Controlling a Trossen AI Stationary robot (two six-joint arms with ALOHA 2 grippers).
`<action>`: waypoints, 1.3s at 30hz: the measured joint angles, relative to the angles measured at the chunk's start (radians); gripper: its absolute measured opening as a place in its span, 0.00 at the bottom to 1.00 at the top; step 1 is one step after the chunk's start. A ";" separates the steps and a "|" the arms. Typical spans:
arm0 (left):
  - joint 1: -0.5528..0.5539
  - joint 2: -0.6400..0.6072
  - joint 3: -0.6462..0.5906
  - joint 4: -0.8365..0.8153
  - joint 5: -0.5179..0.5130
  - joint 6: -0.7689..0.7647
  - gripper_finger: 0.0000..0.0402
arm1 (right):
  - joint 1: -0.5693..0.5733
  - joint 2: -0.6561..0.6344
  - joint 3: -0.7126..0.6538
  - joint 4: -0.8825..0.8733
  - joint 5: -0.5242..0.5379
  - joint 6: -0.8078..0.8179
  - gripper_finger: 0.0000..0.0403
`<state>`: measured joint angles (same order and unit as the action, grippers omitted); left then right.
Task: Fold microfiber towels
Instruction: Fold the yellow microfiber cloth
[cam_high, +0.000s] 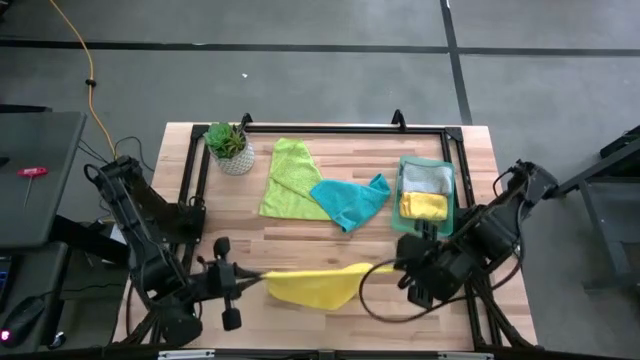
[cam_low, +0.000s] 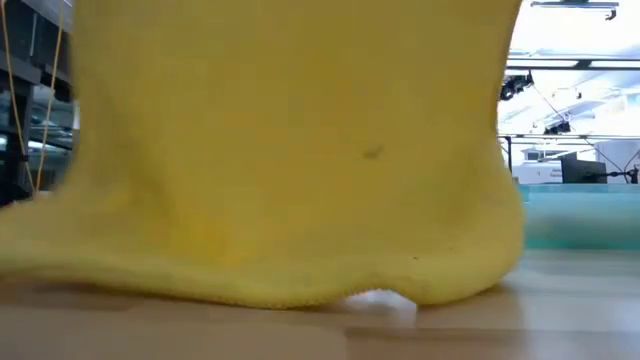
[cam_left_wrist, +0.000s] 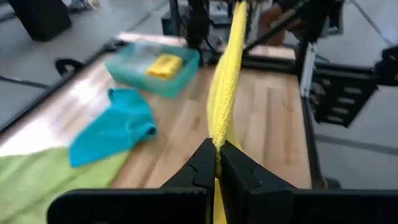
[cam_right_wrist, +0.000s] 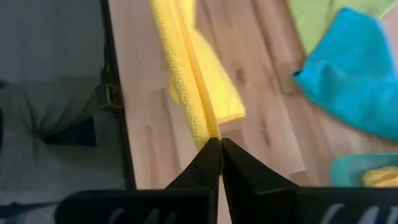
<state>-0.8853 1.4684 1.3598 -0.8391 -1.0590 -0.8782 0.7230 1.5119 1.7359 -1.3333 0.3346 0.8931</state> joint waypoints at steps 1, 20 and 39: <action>-0.003 0.012 0.000 0.001 0.024 -0.009 0.00 | 0.010 0.012 0.000 0.004 -0.010 0.001 0.00; -0.063 0.050 0.134 0.332 0.045 0.409 0.00 | 0.213 0.053 0.184 -0.080 0.079 0.184 0.00; -0.168 0.048 -0.022 0.264 -0.120 0.070 0.00 | 0.220 0.160 0.343 -0.248 -0.157 0.445 0.00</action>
<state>-1.0537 1.5162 1.3378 -0.5755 -1.1788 -0.8085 0.9431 1.6721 2.0785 -1.5816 0.1775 1.3380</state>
